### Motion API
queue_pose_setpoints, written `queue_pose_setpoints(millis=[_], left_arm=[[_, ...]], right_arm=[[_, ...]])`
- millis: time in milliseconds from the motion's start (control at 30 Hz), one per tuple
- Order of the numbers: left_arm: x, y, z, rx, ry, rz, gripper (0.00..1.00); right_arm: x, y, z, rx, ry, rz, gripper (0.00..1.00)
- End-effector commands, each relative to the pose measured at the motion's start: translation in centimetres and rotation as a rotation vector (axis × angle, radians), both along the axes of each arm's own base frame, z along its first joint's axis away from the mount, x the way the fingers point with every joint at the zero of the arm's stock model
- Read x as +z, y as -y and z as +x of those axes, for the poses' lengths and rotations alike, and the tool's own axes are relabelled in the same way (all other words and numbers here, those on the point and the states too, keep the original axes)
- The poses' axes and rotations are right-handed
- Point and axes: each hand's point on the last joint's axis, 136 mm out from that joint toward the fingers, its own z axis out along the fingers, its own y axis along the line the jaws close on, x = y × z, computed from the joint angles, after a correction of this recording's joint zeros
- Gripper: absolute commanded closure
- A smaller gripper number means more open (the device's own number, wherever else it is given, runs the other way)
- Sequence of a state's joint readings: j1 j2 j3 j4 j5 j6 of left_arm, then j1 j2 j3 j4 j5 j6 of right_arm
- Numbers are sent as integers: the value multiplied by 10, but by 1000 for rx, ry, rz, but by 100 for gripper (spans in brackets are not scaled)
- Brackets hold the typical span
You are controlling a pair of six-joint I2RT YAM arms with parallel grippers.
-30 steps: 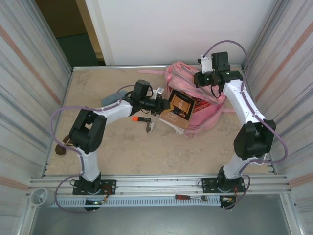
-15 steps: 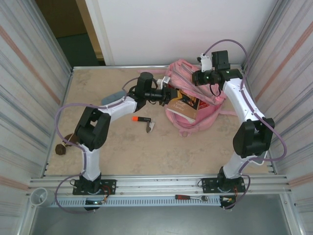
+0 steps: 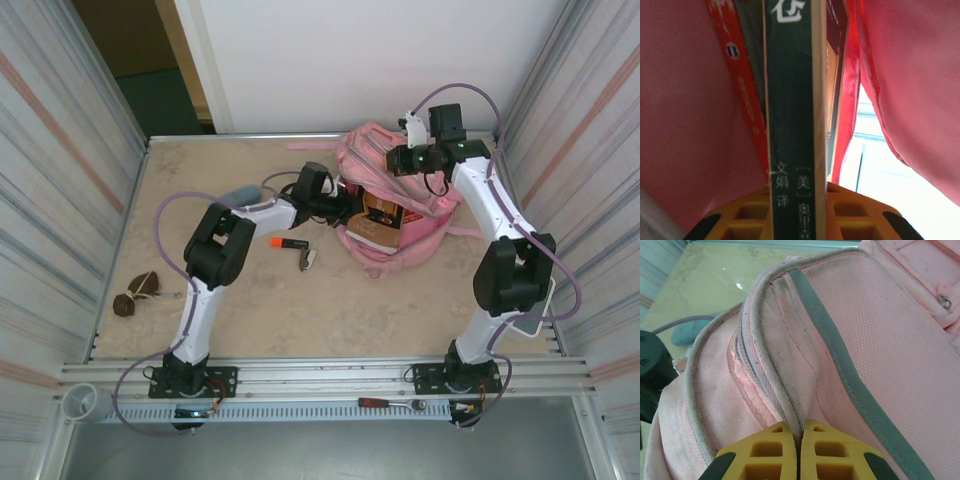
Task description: Pack the student bag
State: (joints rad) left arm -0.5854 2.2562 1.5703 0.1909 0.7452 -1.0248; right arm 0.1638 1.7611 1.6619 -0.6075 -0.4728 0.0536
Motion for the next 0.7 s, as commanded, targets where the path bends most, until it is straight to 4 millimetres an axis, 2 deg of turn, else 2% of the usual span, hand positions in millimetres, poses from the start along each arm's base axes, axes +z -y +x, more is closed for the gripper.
queue_pose_setpoints(millis=[0, 233, 367, 433, 533, 667], left_arm=[[35, 15, 27, 47, 158, -53, 96], [31, 33, 60, 155, 212, -54, 94], [9, 36, 72, 193, 218, -6, 80], [5, 31, 71, 187, 216, 12, 68], [12, 17, 61, 155, 247, 44, 52], [26, -2, 32, 71, 271, 49, 40]], right_arm=[[46, -32, 4, 97, 98, 120, 100], [39, -55, 1, 169, 77, 116, 100], [32, -55, 0, 173, 61, 99, 100], [26, -51, -1, 166, 52, 76, 100], [18, -41, -3, 147, 40, 59, 100], [11, -28, -3, 119, 26, 68, 100]])
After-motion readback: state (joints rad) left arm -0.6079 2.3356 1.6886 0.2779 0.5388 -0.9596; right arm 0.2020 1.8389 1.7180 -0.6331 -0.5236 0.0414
